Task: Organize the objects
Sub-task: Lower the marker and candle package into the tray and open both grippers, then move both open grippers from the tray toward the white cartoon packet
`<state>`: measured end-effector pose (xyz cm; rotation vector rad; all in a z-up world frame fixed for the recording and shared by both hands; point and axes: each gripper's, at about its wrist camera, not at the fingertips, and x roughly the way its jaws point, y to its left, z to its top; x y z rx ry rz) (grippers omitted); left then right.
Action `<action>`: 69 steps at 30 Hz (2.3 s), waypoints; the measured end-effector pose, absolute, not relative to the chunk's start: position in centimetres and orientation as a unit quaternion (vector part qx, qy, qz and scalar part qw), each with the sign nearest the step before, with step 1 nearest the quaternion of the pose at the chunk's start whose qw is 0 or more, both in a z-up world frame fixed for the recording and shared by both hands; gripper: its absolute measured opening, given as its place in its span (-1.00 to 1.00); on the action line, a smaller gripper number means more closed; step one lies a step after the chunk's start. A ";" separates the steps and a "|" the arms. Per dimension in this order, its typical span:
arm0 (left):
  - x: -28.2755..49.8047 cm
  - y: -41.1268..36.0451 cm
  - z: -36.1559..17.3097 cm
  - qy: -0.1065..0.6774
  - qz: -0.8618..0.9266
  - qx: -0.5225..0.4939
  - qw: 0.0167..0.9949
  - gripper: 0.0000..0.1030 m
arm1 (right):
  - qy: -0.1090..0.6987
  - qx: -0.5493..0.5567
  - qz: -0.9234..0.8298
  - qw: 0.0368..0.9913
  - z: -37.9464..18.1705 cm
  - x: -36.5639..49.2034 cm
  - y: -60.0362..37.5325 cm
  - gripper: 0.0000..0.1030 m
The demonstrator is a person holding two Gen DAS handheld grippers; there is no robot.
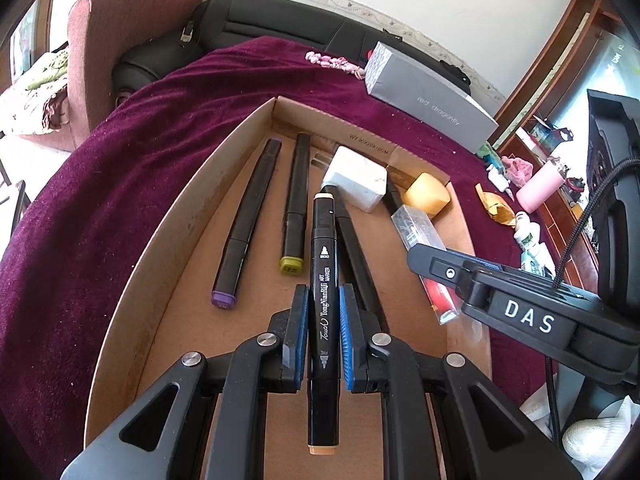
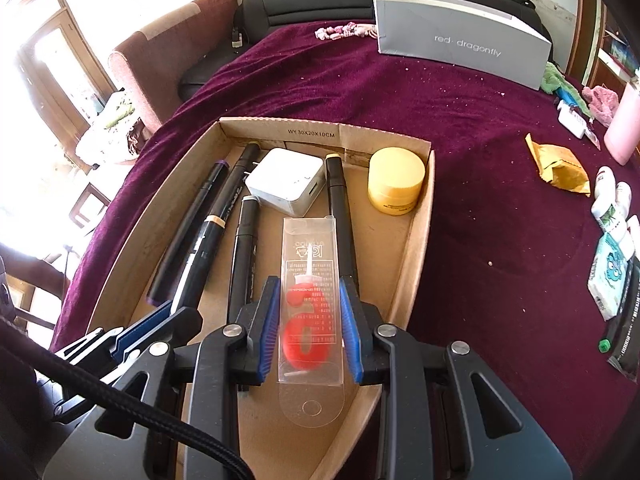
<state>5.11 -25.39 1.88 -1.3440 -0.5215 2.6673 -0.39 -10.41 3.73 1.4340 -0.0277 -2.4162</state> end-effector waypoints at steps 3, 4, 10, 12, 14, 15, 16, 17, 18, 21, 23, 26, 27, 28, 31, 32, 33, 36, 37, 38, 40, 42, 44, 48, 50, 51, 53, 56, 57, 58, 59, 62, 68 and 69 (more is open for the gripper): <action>4.9 -25.4 1.7 -0.172 0.876 -0.447 0.053 -0.78 | -0.012 0.510 -0.844 0.166 3.1 -0.9 -10.6 -0.49; 4.8 -25.4 1.7 -0.172 0.875 -0.450 0.051 -0.78 | -0.011 0.507 -0.845 0.166 3.1 -1.0 -10.7 -0.49; 4.6 -25.4 1.4 -0.177 0.869 -0.460 0.042 -0.78 | -0.005 0.515 -0.840 0.170 2.6 -1.4 -11.5 -0.49; 4.7 -25.5 1.4 -0.179 0.869 -0.460 0.040 -0.78 | -0.007 0.521 -0.836 0.171 2.1 -1.5 -11.7 -0.49; 4.6 -25.5 1.4 -0.183 0.868 -0.461 0.040 -0.78 | -0.005 0.522 -0.836 0.168 1.8 -1.6 -11.9 -0.49; 4.6 -25.6 1.4 -0.185 0.867 -0.461 0.039 -0.78 | -0.007 0.521 -0.836 0.170 1.8 -1.6 -11.9 -0.49; 4.6 -25.6 1.4 -0.187 0.867 -0.461 0.038 -0.78 | -0.008 0.523 -0.835 0.171 1.9 -1.6 -12.0 -0.49; 4.6 -25.7 1.4 -0.188 0.867 -0.461 0.038 -0.78 | -0.008 0.524 -0.835 0.171 1.9 -1.6 -12.0 -0.49; 4.6 -25.7 1.4 -0.190 0.866 -0.461 0.039 -0.77 | -0.006 0.523 -0.835 0.171 1.9 -1.6 -12.0 -0.49; 4.6 -25.7 1.4 -0.195 0.865 -0.460 0.042 -0.71 | -0.004 0.522 -0.836 0.168 1.9 -1.5 -12.0 -0.49; 4.7 -25.7 1.4 -0.200 0.865 -0.458 0.052 -0.58 | -0.006 0.521 -0.837 0.167 1.9 -1.5 -12.0 -0.47; 4.7 -25.4 1.6 -0.197 0.866 -0.455 0.062 -0.23 | -0.008 0.522 -0.837 0.165 1.9 -1.5 -12.0 -0.33; 4.6 -25.4 1.7 -0.199 0.866 -0.454 0.064 -0.08 | -0.014 0.521 -0.837 0.167 1.9 -1.5 -11.9 -0.18; 4.7 -25.4 1.8 -0.200 0.866 -0.454 0.064 0.05 | -0.018 0.520 -0.838 0.167 2.0 -1.5 -11.8 -0.14; 4.7 -25.7 1.8 -0.209 0.865 -0.452 0.064 0.14 | -0.026 0.512 -0.842 0.170 2.5 -1.3 -11.4 -0.11; 4.7 -25.7 1.8 -0.210 0.865 -0.452 0.063 0.14 | -0.027 0.508 -0.843 0.172 2.7 -1.2 -11.4 -0.11; 4.7 -25.6 1.9 -0.208 0.865 -0.452 0.061 0.15 | -0.030 0.504 -0.845 0.177 3.0 -1.0 -11.3 -0.11; 5.0 -25.6 2.1 -0.205 0.868 -0.448 0.058 0.15 | -0.033 0.494 -0.849 0.184 3.7 -0.6 -11.4 -0.11; 5.1 -25.6 2.3 -0.206 0.870 -0.444 0.057 0.15 | -0.033 0.491 -0.850 0.186 3.9 -0.4 -11.4 -0.11; 5.3 -25.6 2.5 -0.207 0.872 -0.439 0.057 0.15 | -0.035 0.487 -0.852 0.189 4.2 -0.2 -11.3 -0.11; 5.7 -25.7 3.2 -0.208 0.877 -0.430 0.055 0.15 | -0.038 0.481 -0.855 0.191 4.7 0.2 -11.1 -0.09; 6.0 -25.6 3.8 -0.203 0.881 -0.423 0.053 0.15 | -0.045 0.474 -0.858 0.191 5.2 0.6 -10.7 -0.05; 6.4 -25.2 4.3 -0.197 0.884 -0.421 0.053 0.15 | -0.051 0.469 -0.861 0.192 5.6 0.9 -10.2 -0.04; 7.1 -24.3 5.1 -0.190 0.887 -0.418 0.056 0.16 | -0.068 0.458 -0.865 0.191 6.2 1.8 -9.0 0.04; 7.4 -23.7 5.5 -0.184 0.888 -0.418 0.059 0.16 | -0.074 0.454 -0.867 0.192 6.4 2.2 -8.4 0.04; 7.6 -23.4 5.7 -0.180 0.889 -0.417 0.061 0.16 | -0.079 0.452 -0.868 0.192 6.5 2.5 -8.0 0.04; 8.0 -22.6 6.2 -0.173 0.891 -0.415 0.065 0.16 | -0.086 0.448 -0.869 0.191 6.8 3.0 -7.2 0.05; 8.7 -21.5 6.8 -0.164 0.894 -0.411 0.070 0.16 | -0.096 0.442 -0.873 0.185 7.1 3.8 -5.7 0.06; 8.9 -21.2 6.9 -0.161 0.895 -0.410 0.071 0.16 | -0.100 0.440 -0.874 0.182 7.2 4.1 -5.1 0.06; 9.1 -20.7 7.2 -0.156 0.896 -0.409 0.073 0.16 | -0.104 0.439 -0.874 0.180 7.2 4.4 -4.6 0.06; 9.3 -20.4 7.3 -0.152 0.897 -0.409 0.075 0.16 | -0.107 0.437 -0.875 0.179 7.3 4.6 -4.1 0.06; 10.0 -19.3 7.7 -0.143 0.898 -0.409 0.079 0.16 | -0.116 0.432 -0.877 0.174 7.4 5.4 -2.8 0.07; 11.2 -16.9 8.3 -0.126 0.900 -0.407 0.087 0.16 | -0.132 0.421 -0.881 0.171 7.7 7.0 -0.5 0.12; 11.5 -16.3 8.3 -0.123 0.900 -0.408 0.090 0.16 | -0.135 0.419 -0.882 0.170 7.7 7.3 -0.1 0.12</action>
